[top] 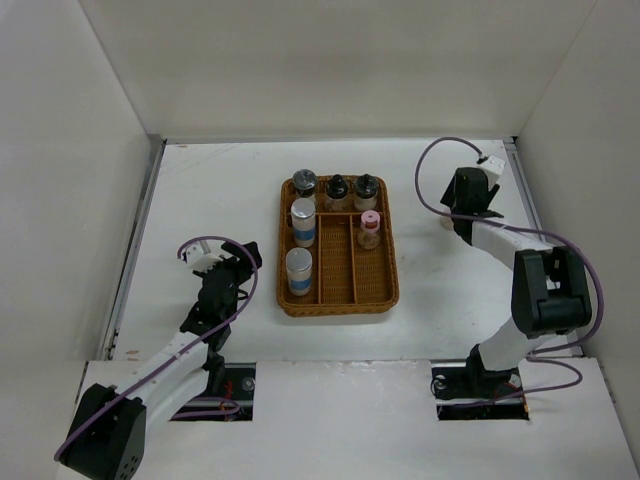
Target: Organize the condiment bottles
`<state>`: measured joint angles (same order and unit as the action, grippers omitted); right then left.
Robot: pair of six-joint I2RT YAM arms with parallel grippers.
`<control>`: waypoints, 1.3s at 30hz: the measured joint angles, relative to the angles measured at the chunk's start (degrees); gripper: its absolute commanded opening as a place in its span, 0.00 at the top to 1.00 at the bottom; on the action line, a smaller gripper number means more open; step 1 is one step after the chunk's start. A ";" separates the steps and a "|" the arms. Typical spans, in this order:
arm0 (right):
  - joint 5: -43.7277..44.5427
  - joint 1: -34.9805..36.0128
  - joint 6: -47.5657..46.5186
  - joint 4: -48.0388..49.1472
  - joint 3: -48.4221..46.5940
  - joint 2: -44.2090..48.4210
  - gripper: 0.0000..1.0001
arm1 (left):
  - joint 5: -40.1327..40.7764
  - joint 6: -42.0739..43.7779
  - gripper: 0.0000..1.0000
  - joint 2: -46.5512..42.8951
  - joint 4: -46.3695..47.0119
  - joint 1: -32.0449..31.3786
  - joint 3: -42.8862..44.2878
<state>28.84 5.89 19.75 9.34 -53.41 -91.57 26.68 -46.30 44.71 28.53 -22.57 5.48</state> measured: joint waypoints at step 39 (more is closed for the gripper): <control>1.46 44.63 3.15 -14.86 11.89 25.73 0.52 | -0.76 0.79 0.22 3.87 1.31 -0.07 0.17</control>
<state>30.30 50.52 22.90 -5.52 -41.52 -65.84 25.91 -45.52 48.58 29.85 -22.63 5.65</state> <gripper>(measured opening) 0.574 0.762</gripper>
